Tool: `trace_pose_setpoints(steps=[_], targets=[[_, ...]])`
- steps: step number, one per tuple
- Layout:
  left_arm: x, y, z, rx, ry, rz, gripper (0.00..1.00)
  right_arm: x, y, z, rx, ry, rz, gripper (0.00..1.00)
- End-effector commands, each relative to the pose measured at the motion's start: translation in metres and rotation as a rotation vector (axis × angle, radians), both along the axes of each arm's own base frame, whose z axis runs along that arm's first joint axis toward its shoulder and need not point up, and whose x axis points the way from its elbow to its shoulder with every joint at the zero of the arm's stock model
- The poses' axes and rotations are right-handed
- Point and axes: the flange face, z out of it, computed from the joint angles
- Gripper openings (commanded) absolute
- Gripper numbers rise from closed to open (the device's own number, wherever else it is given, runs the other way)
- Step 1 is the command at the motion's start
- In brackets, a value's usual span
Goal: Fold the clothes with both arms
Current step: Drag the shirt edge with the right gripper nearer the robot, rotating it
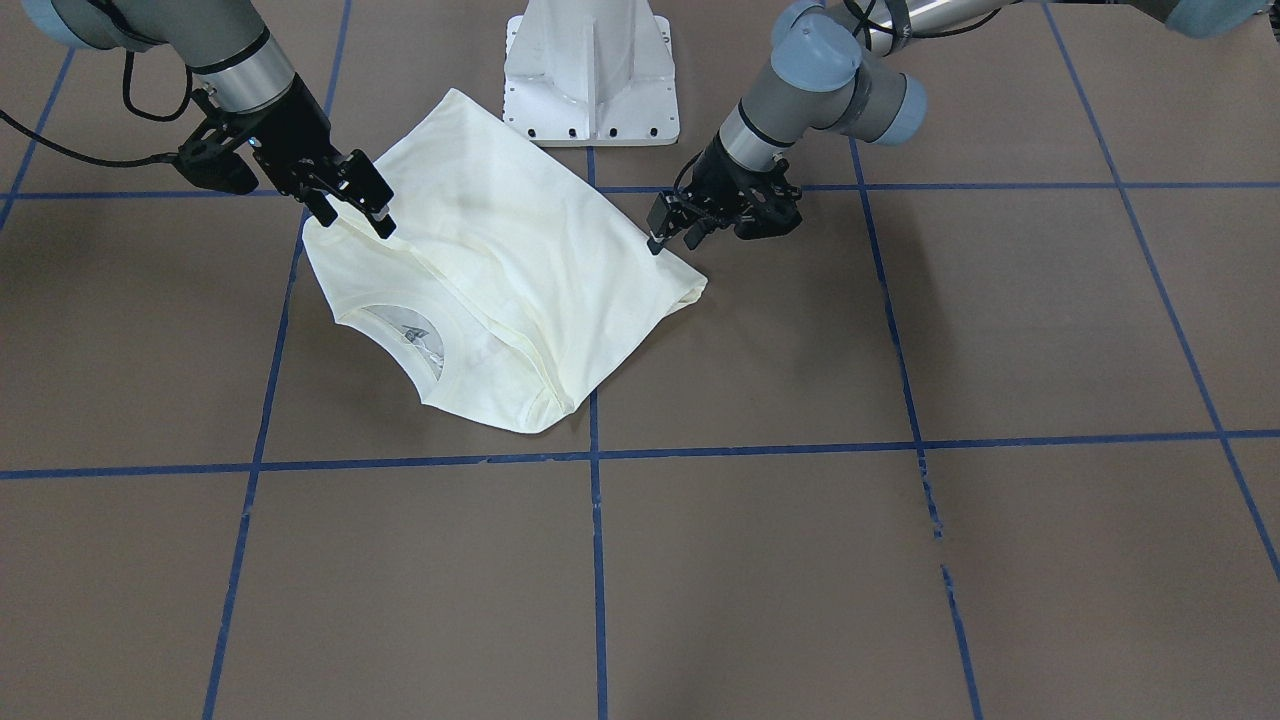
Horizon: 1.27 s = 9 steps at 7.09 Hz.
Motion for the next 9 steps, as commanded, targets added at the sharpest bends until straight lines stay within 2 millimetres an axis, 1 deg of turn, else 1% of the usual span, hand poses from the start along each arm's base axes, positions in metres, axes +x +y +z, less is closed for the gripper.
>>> trace_pose_setpoints(steps=[1,2,3,4,5,6,7,9], targets=[[0.015,0.001,0.014,0.004,-0.034,-0.035,0.60,-0.003,-0.006,0.005,-0.001,0.013,0.011,1.00],[0.012,-0.004,0.014,0.014,-0.038,-0.062,0.45,-0.003,-0.006,0.006,-0.001,0.013,0.013,1.00],[0.008,-0.007,0.009,0.023,-0.031,-0.078,0.00,-0.003,-0.006,0.006,-0.002,0.015,0.013,1.00],[0.007,-0.008,0.011,0.026,-0.033,-0.081,0.00,-0.003,-0.006,0.006,-0.001,0.015,0.014,1.00],[0.001,-0.017,0.010,0.028,-0.032,-0.097,0.00,-0.003,-0.007,0.007,-0.002,0.016,0.014,1.00],[0.000,-0.022,0.012,0.034,-0.038,-0.105,0.00,-0.003,-0.008,0.007,0.003,0.019,0.023,1.00],[-0.008,-0.033,0.012,0.065,-0.045,-0.113,0.00,-0.004,-0.007,0.007,0.004,0.020,0.023,1.00],[-0.011,-0.042,0.016,0.083,-0.059,-0.142,0.00,-0.004,-0.008,0.006,0.005,0.019,0.024,1.00]])
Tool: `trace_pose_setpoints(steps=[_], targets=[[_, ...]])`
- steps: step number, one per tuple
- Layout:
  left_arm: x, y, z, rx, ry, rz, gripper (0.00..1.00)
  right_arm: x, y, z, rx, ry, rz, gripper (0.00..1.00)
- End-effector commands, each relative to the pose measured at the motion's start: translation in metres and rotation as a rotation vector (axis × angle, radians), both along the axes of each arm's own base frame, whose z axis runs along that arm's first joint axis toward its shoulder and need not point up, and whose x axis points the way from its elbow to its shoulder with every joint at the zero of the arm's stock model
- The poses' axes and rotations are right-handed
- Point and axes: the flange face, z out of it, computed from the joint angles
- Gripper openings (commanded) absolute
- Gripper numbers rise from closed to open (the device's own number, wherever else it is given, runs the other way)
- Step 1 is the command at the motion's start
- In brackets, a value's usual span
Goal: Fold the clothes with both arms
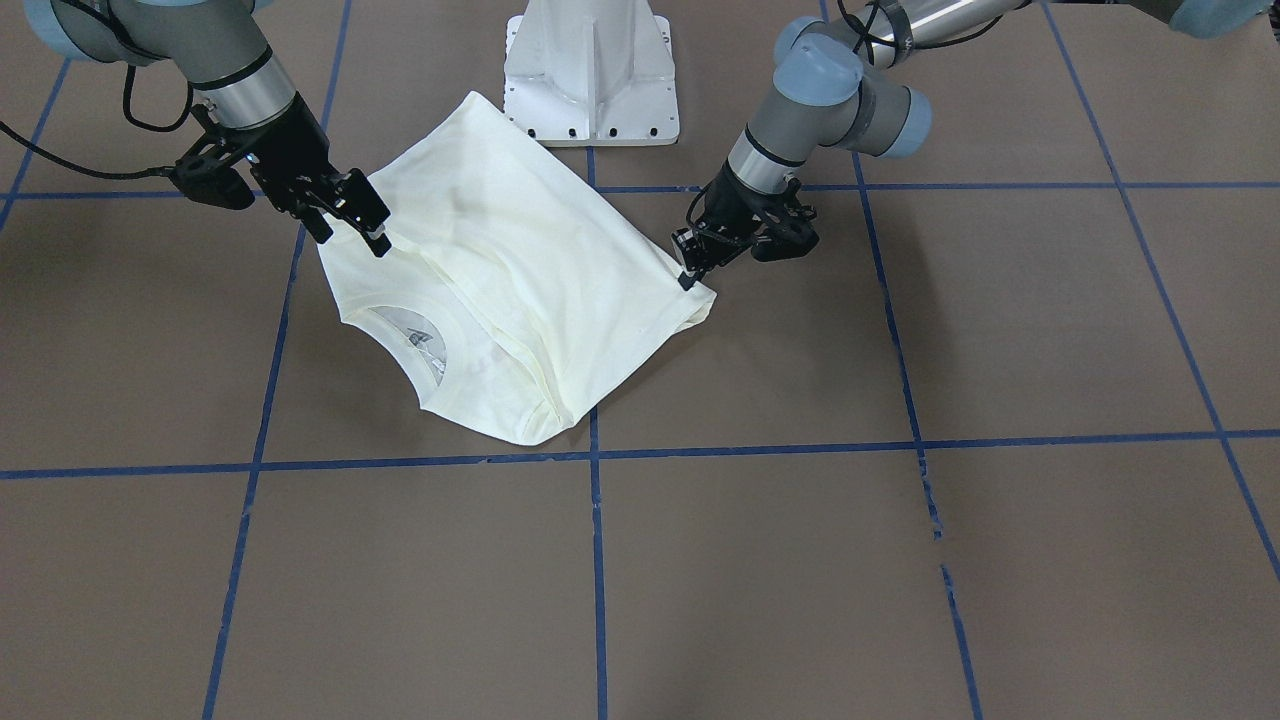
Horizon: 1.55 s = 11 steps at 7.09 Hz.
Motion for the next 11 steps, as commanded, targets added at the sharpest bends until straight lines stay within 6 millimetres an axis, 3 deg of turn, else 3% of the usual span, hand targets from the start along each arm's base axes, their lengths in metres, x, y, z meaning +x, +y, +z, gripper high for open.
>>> trace_pose_setpoints(steps=[1,4,6,7,8,10,11], targets=[[-0.002,-0.006,0.002,0.015,-0.010,-0.025,0.11,0.000,0.000,-0.001,0.001,-0.001,0.001,1.00],[0.002,-0.012,0.014,0.018,-0.035,-0.051,0.39,-0.001,0.000,-0.003,-0.002,-0.007,0.003,1.00],[0.001,-0.013,0.014,0.044,-0.045,-0.052,0.38,0.000,0.000,-0.004,-0.003,-0.010,0.006,1.00],[0.001,-0.014,0.014,0.053,-0.050,-0.056,0.22,-0.001,0.000,-0.004,-0.003,-0.011,0.005,1.00],[0.001,-0.014,0.015,0.053,-0.052,-0.058,0.00,0.000,0.001,-0.005,-0.004,-0.012,0.006,1.00],[-0.005,-0.029,0.023,0.071,-0.077,-0.071,0.00,-0.001,0.000,-0.005,-0.005,-0.013,0.006,1.00],[-0.019,-0.054,0.028,0.134,-0.112,-0.081,0.00,-0.002,0.001,-0.004,-0.005,-0.011,0.005,1.00]])
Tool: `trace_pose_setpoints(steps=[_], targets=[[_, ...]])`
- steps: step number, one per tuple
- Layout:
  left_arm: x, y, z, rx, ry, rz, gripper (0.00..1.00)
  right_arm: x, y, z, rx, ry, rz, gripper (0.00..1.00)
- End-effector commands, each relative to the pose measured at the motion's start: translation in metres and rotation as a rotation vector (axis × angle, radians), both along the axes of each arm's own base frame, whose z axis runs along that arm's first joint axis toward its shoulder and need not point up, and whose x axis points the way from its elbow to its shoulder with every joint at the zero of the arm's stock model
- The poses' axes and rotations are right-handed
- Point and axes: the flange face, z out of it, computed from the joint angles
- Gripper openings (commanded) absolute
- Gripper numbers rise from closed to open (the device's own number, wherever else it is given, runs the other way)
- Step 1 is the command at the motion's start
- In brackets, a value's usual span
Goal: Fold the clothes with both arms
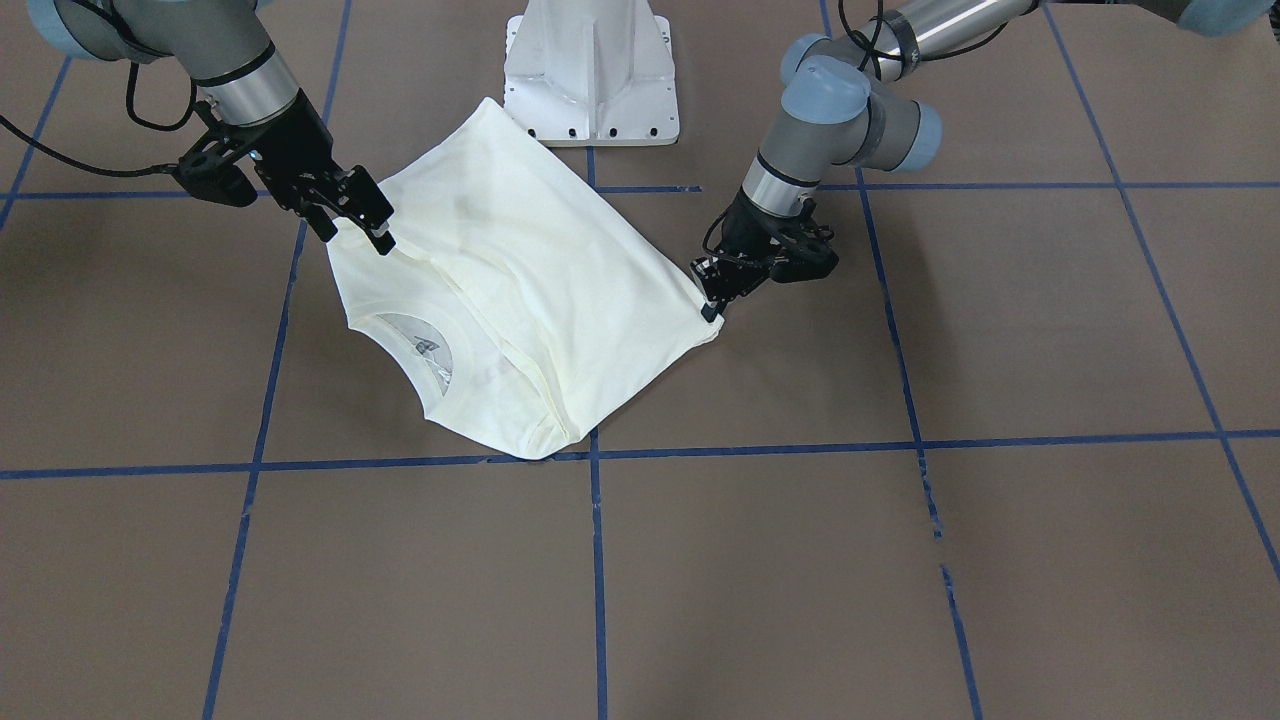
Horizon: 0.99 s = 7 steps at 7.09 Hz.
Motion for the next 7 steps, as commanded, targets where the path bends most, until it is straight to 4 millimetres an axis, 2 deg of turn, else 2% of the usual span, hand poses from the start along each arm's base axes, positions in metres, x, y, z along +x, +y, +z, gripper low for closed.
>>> trace_pose_setpoints(steps=[1,2,4,5,6,7], targets=[[-0.033,-0.067,0.006,0.098,-0.066,-0.057,0.00,-0.006,-0.002,-0.010,0.008,-0.013,-0.002,1.00],[-0.037,-0.115,-0.001,0.135,-0.103,-0.091,0.00,-0.009,-0.005,-0.014,0.011,-0.022,-0.001,1.00],[-0.015,-0.202,-0.020,0.157,-0.091,-0.156,0.00,-0.027,-0.016,-0.030,0.023,-0.043,0.000,1.00],[0.004,-0.228,-0.033,0.159,-0.092,-0.165,0.00,-0.032,-0.016,-0.040,0.031,-0.061,-0.004,1.00],[0.019,-0.242,-0.037,0.169,-0.080,-0.166,0.00,-0.039,-0.011,-0.049,0.017,-0.083,-0.004,1.00],[0.021,-0.243,-0.034,0.177,-0.072,-0.166,0.00,-0.050,-0.006,-0.054,0.014,-0.090,-0.011,1.00]])
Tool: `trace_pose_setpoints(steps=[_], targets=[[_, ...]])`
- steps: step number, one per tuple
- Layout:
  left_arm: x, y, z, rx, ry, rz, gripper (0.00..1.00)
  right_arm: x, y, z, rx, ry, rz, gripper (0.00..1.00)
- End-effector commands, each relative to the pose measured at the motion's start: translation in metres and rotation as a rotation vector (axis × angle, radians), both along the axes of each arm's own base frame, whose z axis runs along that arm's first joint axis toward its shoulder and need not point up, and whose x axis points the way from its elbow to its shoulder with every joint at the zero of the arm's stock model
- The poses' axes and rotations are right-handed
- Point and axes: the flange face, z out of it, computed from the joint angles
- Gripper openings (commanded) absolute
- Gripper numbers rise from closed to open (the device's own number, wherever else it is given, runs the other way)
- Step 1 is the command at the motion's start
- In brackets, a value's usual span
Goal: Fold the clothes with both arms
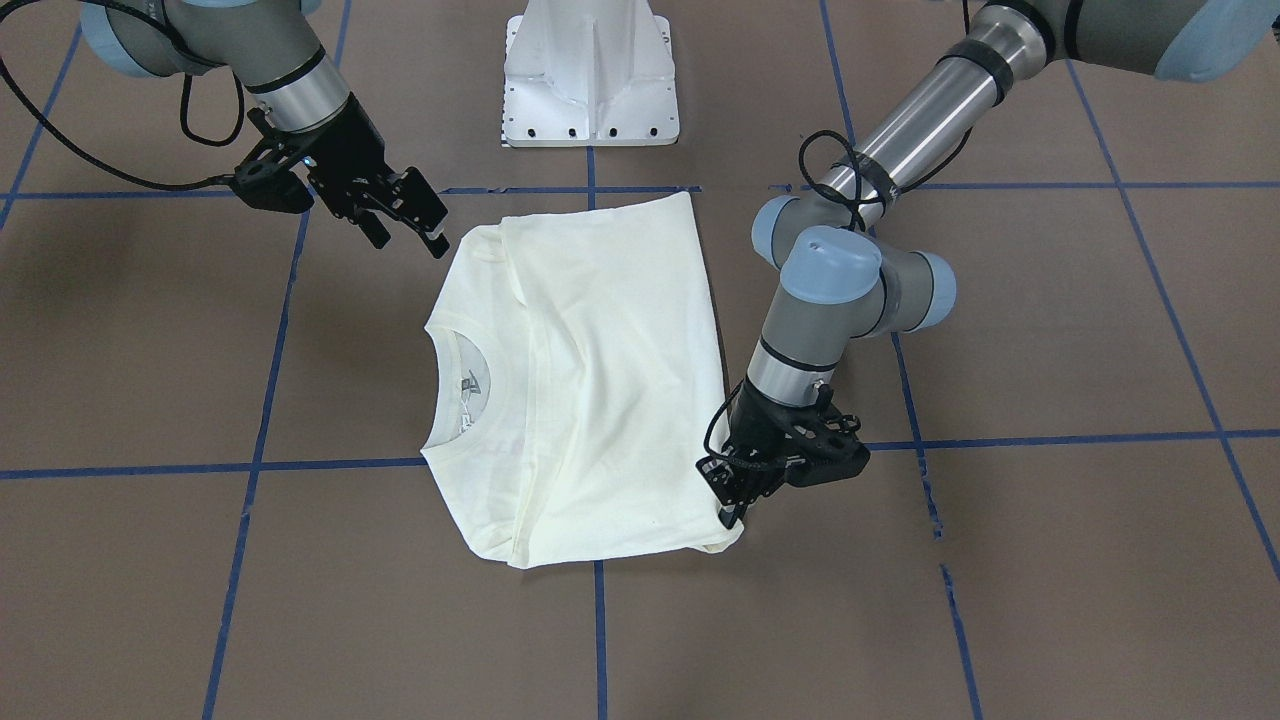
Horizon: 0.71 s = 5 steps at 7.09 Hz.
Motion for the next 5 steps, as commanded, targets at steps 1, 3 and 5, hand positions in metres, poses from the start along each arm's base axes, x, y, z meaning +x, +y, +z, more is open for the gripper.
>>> trace_pose_setpoints(steps=[1,3,5], targets=[[0.008,-0.009,-0.003,0.012,0.012,0.001,0.37,-0.031,0.012,-0.014,0.031,-0.005,0.027,1.00],[-0.011,0.007,-0.018,0.042,0.062,0.030,0.47,-0.065,0.034,-0.019,0.082,0.021,0.063,1.00],[-0.026,0.022,-0.004,0.041,0.077,0.054,0.47,-0.105,0.065,-0.019,-0.066,0.000,0.069,1.00]])
